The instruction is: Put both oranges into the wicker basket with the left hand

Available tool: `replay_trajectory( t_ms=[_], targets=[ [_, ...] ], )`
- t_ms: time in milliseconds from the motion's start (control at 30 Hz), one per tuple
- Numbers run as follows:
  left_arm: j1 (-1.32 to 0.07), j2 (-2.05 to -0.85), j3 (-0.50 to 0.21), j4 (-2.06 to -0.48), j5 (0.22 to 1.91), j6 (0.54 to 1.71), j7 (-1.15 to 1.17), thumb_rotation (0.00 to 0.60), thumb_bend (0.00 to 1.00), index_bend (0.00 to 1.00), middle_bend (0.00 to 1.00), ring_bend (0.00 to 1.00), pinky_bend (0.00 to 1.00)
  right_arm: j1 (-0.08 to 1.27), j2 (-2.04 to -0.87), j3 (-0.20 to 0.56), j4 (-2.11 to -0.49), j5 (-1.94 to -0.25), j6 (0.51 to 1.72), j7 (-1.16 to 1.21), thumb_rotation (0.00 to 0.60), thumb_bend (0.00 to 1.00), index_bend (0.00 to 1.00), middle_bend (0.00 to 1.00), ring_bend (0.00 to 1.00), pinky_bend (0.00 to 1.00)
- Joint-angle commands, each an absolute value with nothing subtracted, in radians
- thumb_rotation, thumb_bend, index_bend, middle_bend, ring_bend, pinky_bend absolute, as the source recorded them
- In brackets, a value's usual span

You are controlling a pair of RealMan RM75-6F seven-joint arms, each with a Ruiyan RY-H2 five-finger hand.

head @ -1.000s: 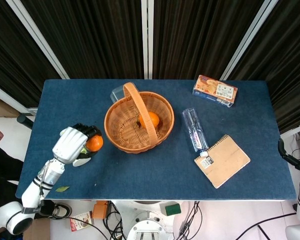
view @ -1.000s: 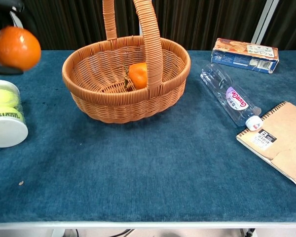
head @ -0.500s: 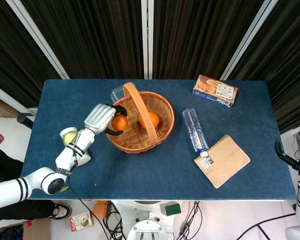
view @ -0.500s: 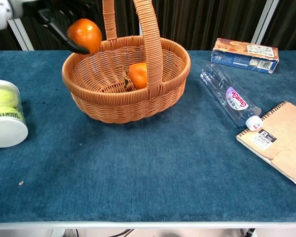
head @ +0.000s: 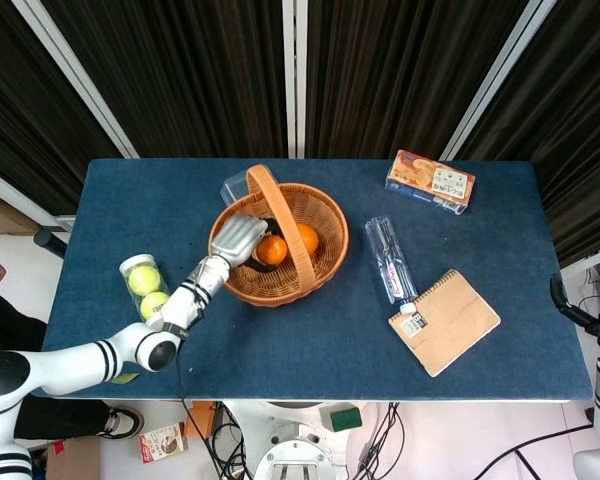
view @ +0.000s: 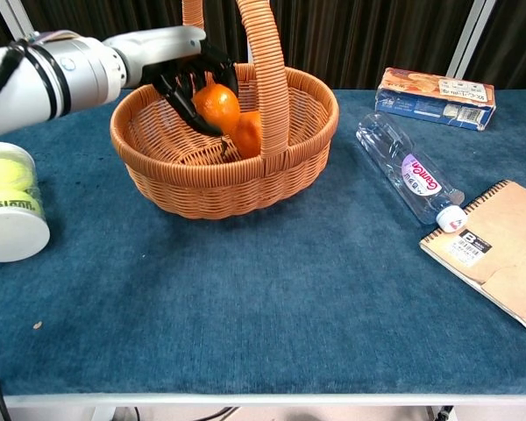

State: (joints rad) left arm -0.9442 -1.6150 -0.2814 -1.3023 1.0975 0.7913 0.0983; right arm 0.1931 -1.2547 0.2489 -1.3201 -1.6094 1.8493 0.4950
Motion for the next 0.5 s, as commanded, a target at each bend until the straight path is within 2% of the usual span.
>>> replay_trajectory(
  t_ms=[33, 167, 267, 333, 500],
  targets=[
    [-0.956, -1.665, -0.243, -1.225, 1.137, 0.811, 0.130, 0.600, 0.21, 0.54, 0.57, 0.54, 0.48, 0.191, -1.260, 0.248, -1.310, -1.602, 1.847, 0.507, 0.600, 0.38, 0.00, 0.00, 0.00, 0.00],
    [-0.956, -1.689, -0.225, -1.181, 1.159, 0.805, 0.111, 0.600, 0.20, 0.43, 0.51, 0.47, 0.47, 0.188, -1.259, 0.254, -1.300, -1.593, 1.851, 0.523, 0.600, 0.38, 0.00, 0.00, 0.00, 0.00],
    [-0.959, -1.688, -0.217, -1.173, 1.172, 0.783, 0.087, 0.600, 0.18, 0.30, 0.38, 0.33, 0.43, 0.187, -1.257, 0.256, -1.298, -1.595, 1.855, 0.524, 0.600, 0.38, 0.00, 0.00, 0.00, 0.00],
    [-0.961, -1.678, -0.215, -1.180, 1.175, 0.766, 0.075, 0.600, 0.18, 0.23, 0.26, 0.21, 0.37, 0.185, -1.257, 0.255, -1.297, -1.596, 1.857, 0.522, 0.600, 0.38, 0.00, 0.00, 0.00, 0.00],
    [-0.955, -1.650, -0.200, -1.212, 1.202, 0.770, 0.073, 0.600, 0.17, 0.17, 0.18, 0.13, 0.30, 0.182, -1.253, 0.252, -1.292, -1.594, 1.853, 0.514, 0.600, 0.38, 0.00, 0.00, 0.00, 0.00]
  ],
)
